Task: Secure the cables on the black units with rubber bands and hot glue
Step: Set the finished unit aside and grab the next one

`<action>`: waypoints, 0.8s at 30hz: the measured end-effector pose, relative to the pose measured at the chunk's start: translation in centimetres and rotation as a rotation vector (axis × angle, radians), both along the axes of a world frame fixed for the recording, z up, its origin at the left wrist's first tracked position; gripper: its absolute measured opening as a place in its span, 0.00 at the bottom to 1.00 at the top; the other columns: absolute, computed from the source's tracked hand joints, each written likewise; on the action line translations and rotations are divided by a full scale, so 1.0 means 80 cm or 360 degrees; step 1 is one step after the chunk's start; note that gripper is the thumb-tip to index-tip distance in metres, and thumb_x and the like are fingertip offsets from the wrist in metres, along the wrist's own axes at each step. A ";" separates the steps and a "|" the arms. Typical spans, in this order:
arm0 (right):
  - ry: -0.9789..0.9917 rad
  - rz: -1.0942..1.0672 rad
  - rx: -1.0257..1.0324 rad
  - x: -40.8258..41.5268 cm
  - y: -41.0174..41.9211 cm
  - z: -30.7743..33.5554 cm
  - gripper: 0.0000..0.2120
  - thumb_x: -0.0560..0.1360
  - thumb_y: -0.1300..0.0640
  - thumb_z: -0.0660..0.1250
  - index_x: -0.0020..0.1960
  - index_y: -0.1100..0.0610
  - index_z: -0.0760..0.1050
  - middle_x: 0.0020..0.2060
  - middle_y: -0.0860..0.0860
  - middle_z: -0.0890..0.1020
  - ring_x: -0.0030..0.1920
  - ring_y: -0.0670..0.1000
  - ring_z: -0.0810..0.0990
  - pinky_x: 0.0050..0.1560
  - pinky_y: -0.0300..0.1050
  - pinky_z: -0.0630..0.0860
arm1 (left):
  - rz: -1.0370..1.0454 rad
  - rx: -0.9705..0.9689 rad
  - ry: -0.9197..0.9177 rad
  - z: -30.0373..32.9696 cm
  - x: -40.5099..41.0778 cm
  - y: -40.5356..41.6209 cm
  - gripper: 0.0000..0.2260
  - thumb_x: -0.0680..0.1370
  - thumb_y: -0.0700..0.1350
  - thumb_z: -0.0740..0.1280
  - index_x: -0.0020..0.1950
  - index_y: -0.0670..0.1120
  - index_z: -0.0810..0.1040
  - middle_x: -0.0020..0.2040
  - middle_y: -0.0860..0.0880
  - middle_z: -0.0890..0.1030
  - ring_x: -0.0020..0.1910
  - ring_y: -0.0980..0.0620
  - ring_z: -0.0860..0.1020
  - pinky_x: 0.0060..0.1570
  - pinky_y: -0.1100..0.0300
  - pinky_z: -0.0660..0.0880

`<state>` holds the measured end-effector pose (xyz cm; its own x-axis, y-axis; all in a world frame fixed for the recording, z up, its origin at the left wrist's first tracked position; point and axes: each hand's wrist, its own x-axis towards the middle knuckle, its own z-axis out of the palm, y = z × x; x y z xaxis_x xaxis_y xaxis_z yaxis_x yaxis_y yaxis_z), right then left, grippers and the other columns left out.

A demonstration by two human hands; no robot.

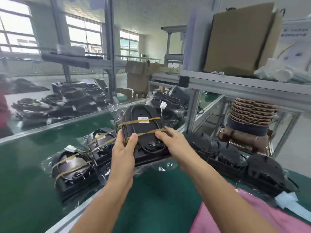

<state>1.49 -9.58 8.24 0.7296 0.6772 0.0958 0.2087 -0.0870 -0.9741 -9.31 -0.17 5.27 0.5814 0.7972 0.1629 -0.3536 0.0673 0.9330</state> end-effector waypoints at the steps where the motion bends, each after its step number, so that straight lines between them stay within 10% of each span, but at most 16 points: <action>1: -0.0098 0.0038 -0.0012 -0.004 0.018 0.007 0.13 0.78 0.48 0.64 0.60 0.53 0.75 0.52 0.47 0.81 0.53 0.49 0.80 0.59 0.45 0.75 | 0.0034 -0.0029 0.0006 0.010 -0.003 0.014 0.20 0.81 0.48 0.62 0.73 0.52 0.66 0.60 0.56 0.81 0.57 0.58 0.80 0.59 0.54 0.76; 4: -0.0338 0.0139 -0.0094 -0.019 0.070 0.021 0.10 0.80 0.46 0.59 0.58 0.49 0.69 0.47 0.41 0.76 0.46 0.41 0.74 0.46 0.29 0.68 | 0.0189 -0.0126 0.0002 0.024 -0.009 0.063 0.12 0.82 0.45 0.60 0.66 0.47 0.72 0.60 0.44 0.80 0.59 0.43 0.80 0.61 0.41 0.74; 8: -0.0550 0.0303 -0.0259 -0.038 0.122 0.017 0.28 0.82 0.46 0.56 0.77 0.57 0.56 0.74 0.54 0.64 0.73 0.52 0.62 0.68 0.43 0.59 | 0.0358 -0.0187 0.0063 0.024 -0.018 0.112 0.13 0.83 0.44 0.58 0.67 0.45 0.71 0.60 0.41 0.80 0.59 0.39 0.79 0.61 0.38 0.73; 12: -0.0754 0.0425 -0.0335 -0.049 0.154 0.005 0.24 0.82 0.51 0.58 0.75 0.59 0.63 0.73 0.55 0.66 0.73 0.54 0.63 0.71 0.46 0.59 | 0.0527 -0.0271 0.0149 0.003 -0.025 0.145 0.08 0.83 0.44 0.58 0.57 0.47 0.75 0.56 0.39 0.80 0.57 0.36 0.79 0.60 0.36 0.74; 16: -0.0978 0.0490 -0.0452 -0.056 0.177 -0.010 0.19 0.82 0.55 0.57 0.71 0.59 0.69 0.70 0.59 0.67 0.70 0.59 0.65 0.71 0.53 0.62 | 0.0595 -0.0278 0.0308 -0.019 -0.026 0.160 0.15 0.83 0.47 0.55 0.68 0.43 0.70 0.65 0.39 0.75 0.64 0.38 0.74 0.66 0.39 0.69; 24: -0.1448 0.0411 -0.0631 -0.061 0.181 -0.029 0.22 0.84 0.49 0.50 0.76 0.53 0.60 0.75 0.55 0.62 0.75 0.56 0.59 0.75 0.52 0.54 | 0.0723 -0.0105 0.0556 -0.046 -0.025 0.174 0.17 0.84 0.46 0.53 0.69 0.39 0.70 0.67 0.40 0.73 0.66 0.39 0.69 0.67 0.47 0.65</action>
